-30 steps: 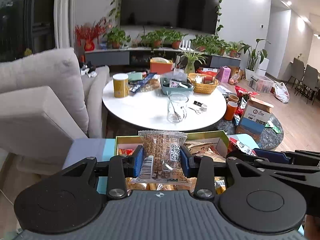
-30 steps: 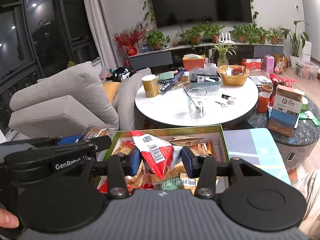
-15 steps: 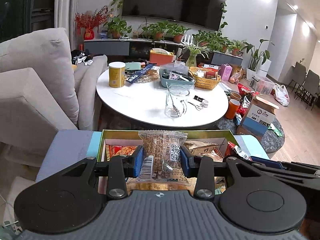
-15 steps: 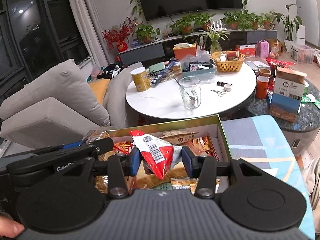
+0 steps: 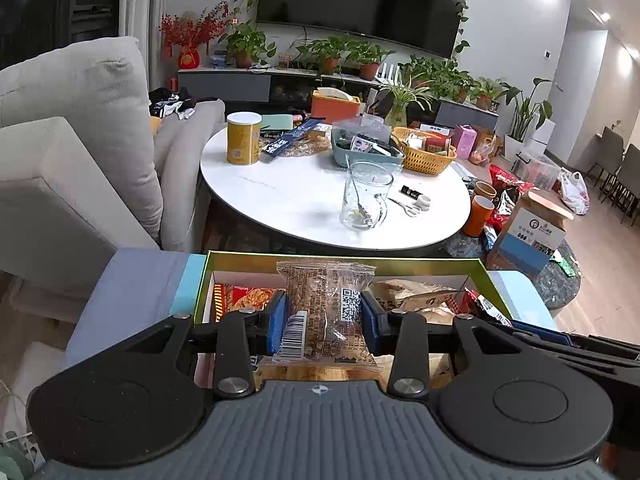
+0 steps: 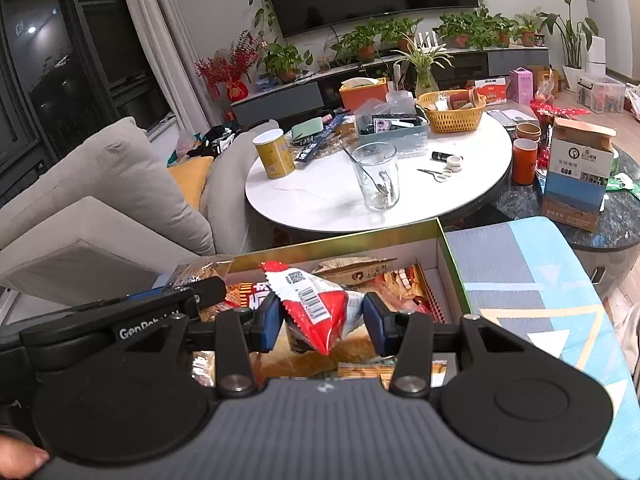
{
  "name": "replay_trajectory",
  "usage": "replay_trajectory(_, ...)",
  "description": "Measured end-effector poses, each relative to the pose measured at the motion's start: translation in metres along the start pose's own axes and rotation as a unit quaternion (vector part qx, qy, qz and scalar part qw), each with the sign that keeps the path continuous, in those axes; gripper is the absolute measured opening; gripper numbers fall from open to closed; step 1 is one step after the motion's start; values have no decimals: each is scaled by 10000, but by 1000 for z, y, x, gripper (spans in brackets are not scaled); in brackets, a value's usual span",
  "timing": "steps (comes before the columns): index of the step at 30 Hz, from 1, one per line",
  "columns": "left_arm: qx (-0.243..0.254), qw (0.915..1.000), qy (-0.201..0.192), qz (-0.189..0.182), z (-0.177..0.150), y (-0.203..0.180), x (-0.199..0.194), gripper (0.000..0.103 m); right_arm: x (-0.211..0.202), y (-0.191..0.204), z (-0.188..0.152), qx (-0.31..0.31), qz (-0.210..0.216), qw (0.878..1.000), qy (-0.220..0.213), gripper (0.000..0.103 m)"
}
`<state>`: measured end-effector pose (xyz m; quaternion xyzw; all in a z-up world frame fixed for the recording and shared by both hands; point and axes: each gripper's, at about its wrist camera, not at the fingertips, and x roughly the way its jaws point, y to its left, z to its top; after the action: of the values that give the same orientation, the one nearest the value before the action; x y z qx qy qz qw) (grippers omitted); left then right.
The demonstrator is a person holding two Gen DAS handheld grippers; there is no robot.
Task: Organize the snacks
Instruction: 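Lower the cookie into the box and open the left gripper while the right gripper releases the red bag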
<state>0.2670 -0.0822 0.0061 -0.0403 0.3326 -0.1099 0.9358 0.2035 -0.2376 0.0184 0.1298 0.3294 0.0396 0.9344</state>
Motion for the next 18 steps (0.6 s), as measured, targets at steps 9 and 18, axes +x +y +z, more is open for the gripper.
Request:
replay_trajectory(9,30,9999,63,143,-3,2,7,57,3,-4,-3,184,-60,9998,51,56)
replay_trajectory(18,131,9997,47,211,-6,2,1,61,-6,-5,-1,188,-53,9997,-174,58)
